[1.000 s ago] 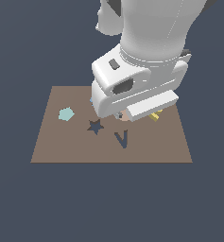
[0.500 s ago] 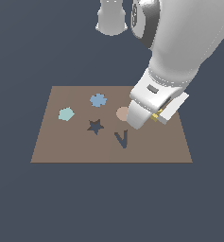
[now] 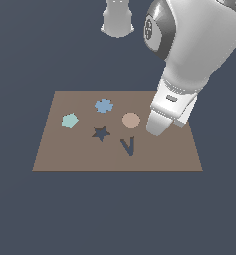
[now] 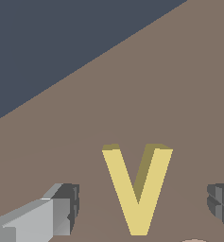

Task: Insert a designated object into the corresponding slot on a board.

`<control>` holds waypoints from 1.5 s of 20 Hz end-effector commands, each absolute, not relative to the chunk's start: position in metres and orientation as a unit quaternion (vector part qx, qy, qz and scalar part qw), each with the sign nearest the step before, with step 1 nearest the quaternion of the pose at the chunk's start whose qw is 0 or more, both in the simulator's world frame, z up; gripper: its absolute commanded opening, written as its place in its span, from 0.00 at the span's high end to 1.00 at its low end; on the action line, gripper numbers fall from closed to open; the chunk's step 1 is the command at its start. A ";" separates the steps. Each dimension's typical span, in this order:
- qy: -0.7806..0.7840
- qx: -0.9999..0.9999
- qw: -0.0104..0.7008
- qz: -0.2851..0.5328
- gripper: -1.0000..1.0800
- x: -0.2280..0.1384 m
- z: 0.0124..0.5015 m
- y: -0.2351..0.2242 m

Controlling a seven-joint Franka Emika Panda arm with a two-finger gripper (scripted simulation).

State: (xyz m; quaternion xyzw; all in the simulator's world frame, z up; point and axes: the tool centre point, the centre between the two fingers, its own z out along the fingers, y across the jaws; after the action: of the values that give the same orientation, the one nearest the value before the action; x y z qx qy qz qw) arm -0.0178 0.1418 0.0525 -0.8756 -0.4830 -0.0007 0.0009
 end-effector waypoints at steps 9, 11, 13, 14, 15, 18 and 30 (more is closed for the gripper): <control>-0.490 -0.872 0.000 0.000 0.04 -0.020 0.037 0.143; -0.491 -0.871 0.000 0.000 0.04 -0.020 0.032 0.143; -0.491 -0.871 0.000 0.000 0.04 -0.020 0.030 0.143; -0.491 -0.871 0.000 0.000 1.00 -0.020 0.030 0.143; -0.491 -0.871 0.000 0.000 1.00 -0.020 0.030 0.143; -0.491 -0.871 0.000 0.000 1.00 -0.020 0.030 0.143; -0.498 -0.867 0.000 0.000 1.00 -0.021 0.030 0.141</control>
State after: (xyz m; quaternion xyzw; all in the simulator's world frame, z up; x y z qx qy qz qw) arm -0.0206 0.1419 0.0304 -0.8686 -0.4955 -0.0002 -0.0001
